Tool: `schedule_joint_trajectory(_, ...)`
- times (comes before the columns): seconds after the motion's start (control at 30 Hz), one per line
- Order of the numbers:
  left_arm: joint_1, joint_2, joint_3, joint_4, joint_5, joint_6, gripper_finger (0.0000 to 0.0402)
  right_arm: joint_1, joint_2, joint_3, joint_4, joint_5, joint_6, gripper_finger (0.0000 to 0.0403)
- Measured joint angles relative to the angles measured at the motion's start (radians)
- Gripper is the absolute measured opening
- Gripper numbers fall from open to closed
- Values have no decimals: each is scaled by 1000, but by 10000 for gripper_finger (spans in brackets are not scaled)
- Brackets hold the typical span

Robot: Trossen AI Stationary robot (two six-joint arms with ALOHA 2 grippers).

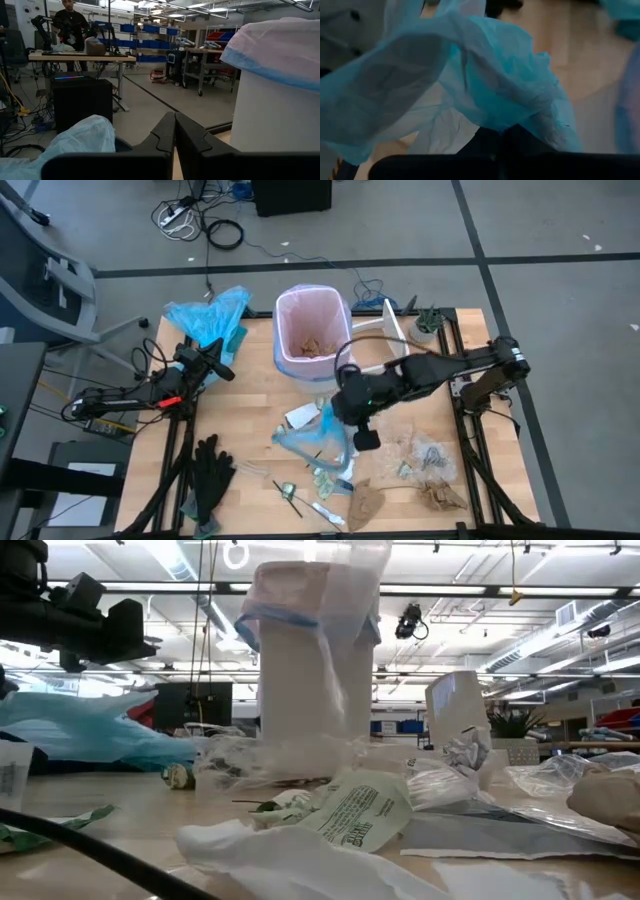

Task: Place trash/remove bag and relplace
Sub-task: Put the blue plastic cellophane into the trash bin

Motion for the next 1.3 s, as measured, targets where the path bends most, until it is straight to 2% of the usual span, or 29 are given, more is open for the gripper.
schedule_joint_trajectory(0.17, 0, 0, 0, 0, 0, 0, 21, -65, -56, 0, 85, -6, 0, 0)
schedule_joint_trajectory(0.37, 0, 0, 0, 0, 0, 0, 21, -145, -117, 0, 287, -66, 0, 0)
schedule_joint_trajectory(0.8, 0, 0, 0, 0, 0, 0, 21, -365, -190, 0, 692, -66, 0, 0)
schedule_joint_trajectory(1.07, 0, 0, 0, 0, 0, 0, 21, -486, -145, 0, 729, -52, 93, 0)
schedule_joint_trajectory(1.3, 0, 0, 0, 0, 0, 0, 21, -510, -36, 0, 703, -58, 151, 0)
